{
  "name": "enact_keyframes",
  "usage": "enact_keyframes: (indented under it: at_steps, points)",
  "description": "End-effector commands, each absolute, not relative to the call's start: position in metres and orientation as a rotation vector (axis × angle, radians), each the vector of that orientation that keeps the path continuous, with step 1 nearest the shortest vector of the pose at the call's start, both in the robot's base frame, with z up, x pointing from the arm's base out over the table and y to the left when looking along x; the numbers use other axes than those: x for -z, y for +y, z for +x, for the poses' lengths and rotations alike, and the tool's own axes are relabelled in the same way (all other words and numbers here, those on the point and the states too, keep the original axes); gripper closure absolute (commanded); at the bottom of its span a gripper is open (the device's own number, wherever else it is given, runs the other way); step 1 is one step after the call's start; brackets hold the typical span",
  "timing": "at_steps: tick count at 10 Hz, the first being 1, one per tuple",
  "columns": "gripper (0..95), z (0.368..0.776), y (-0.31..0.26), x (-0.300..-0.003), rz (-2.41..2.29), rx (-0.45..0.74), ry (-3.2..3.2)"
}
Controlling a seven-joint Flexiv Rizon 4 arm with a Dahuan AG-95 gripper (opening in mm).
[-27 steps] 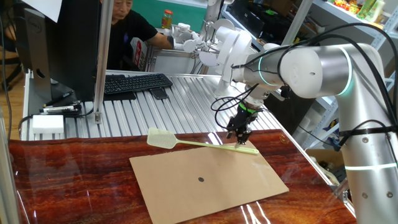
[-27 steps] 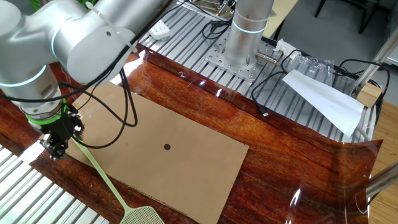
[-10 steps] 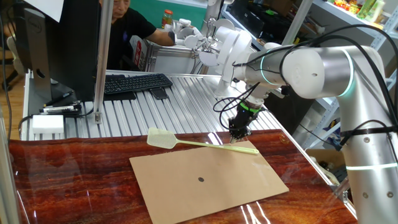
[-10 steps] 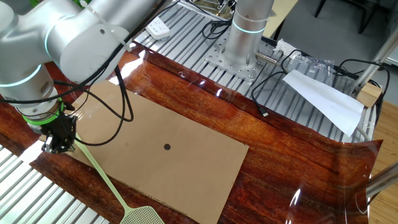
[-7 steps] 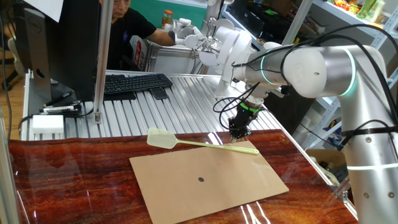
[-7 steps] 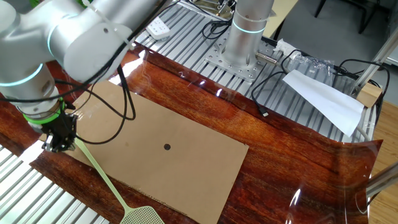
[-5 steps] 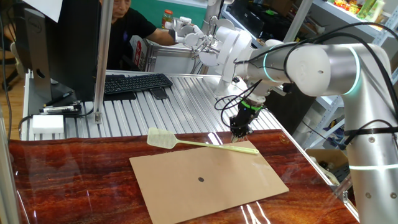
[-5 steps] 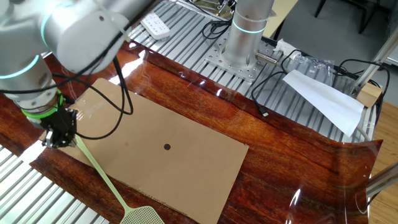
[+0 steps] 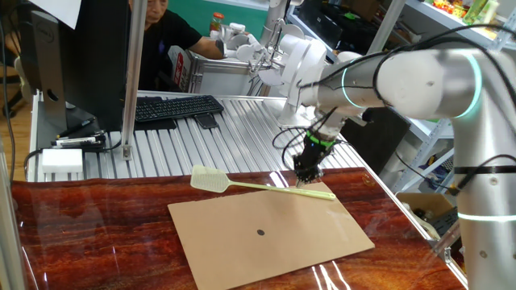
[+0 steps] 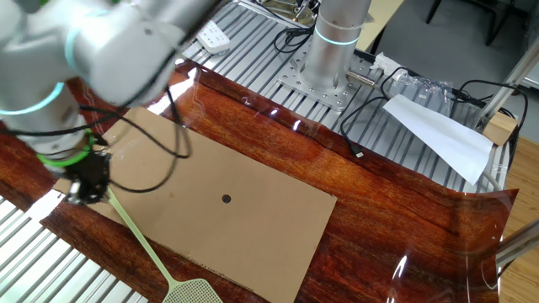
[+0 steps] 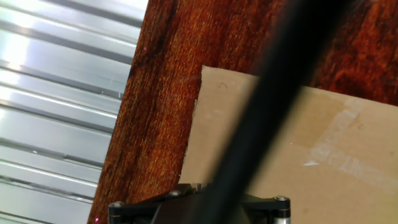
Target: Swat with a flyswatter
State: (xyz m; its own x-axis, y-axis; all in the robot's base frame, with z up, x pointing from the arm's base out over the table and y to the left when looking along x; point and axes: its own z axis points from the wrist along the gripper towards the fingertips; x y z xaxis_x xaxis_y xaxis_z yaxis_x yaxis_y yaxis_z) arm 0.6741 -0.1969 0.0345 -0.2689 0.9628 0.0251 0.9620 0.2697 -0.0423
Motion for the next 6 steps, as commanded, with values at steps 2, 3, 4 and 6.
enact_keyframes:
  at_steps: [2,3,4,6]
  points:
    - [95.0,0.6794,-0.1982,-0.0309,-1.848,-0.016,-2.451]
    - [95.0,0.6792,-0.1980,-0.0291,-1.852,-0.015,-2.446]
    - [95.0,0.6786,-0.1971,-0.0265,-1.867,-0.017,-2.434]
    - [76.0,0.6783,-0.1968,-0.0260,-1.890,-0.013,-2.405]
